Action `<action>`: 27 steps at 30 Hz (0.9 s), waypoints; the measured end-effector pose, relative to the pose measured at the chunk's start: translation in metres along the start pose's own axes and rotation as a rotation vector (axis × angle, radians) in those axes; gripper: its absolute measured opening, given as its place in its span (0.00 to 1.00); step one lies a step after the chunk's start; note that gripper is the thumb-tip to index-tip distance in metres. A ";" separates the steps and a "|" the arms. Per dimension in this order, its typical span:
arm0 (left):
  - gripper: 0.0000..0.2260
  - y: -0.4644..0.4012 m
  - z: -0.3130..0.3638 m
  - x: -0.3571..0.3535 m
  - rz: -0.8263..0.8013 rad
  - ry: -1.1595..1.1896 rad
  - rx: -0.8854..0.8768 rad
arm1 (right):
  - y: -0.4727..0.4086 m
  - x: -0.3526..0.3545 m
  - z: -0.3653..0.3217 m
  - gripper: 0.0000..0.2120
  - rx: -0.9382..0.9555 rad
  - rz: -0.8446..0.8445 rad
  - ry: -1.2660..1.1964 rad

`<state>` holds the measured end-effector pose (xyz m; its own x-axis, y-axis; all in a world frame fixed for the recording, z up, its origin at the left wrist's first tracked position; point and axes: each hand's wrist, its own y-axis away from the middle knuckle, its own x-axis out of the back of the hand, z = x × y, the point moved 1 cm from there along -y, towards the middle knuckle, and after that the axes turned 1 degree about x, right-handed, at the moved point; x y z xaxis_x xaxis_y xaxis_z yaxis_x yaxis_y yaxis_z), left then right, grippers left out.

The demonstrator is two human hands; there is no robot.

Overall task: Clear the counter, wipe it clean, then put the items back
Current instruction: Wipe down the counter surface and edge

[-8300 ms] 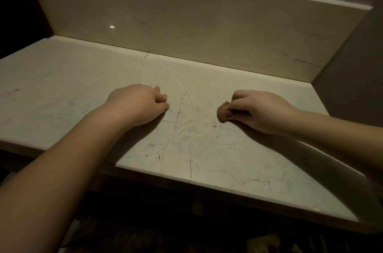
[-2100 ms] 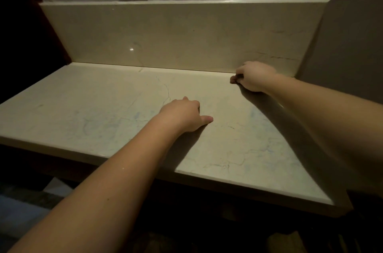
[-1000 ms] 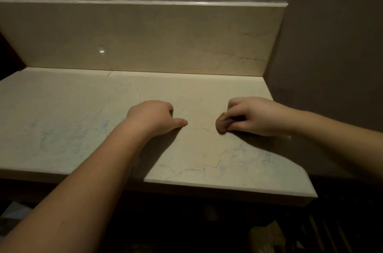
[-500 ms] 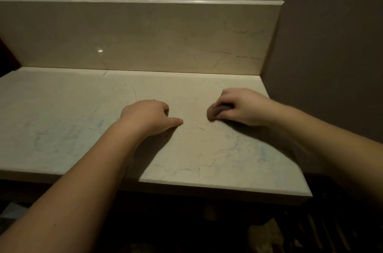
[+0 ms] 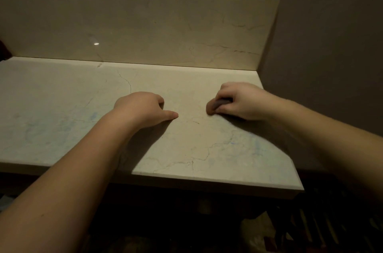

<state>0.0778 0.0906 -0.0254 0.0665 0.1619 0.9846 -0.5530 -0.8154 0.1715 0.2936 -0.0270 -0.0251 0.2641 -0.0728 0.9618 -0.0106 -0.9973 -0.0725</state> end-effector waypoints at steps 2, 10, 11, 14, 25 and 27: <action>0.28 0.000 0.000 0.000 -0.001 -0.004 0.001 | 0.033 -0.004 -0.027 0.09 0.146 -0.079 -0.033; 0.28 0.002 0.001 0.002 -0.015 -0.001 0.000 | 0.019 0.010 -0.004 0.12 0.016 -0.087 0.055; 0.28 0.002 0.001 0.002 -0.019 -0.004 0.002 | 0.012 0.014 0.003 0.12 -0.008 -0.076 0.052; 0.28 0.001 0.001 0.002 -0.023 -0.010 0.007 | 0.002 0.022 0.031 0.12 -0.083 -0.016 0.060; 0.27 0.000 0.002 0.002 -0.008 -0.012 -0.002 | 0.087 -0.012 -0.004 0.09 0.043 0.145 -0.138; 0.27 0.000 0.001 0.001 -0.007 -0.027 -0.010 | 0.098 -0.018 -0.018 0.10 0.122 0.042 -0.153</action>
<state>0.0785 0.0907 -0.0247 0.0926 0.1526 0.9839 -0.5606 -0.8087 0.1782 0.2708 -0.1239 -0.0446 0.4090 -0.1027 0.9067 0.0901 -0.9843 -0.1521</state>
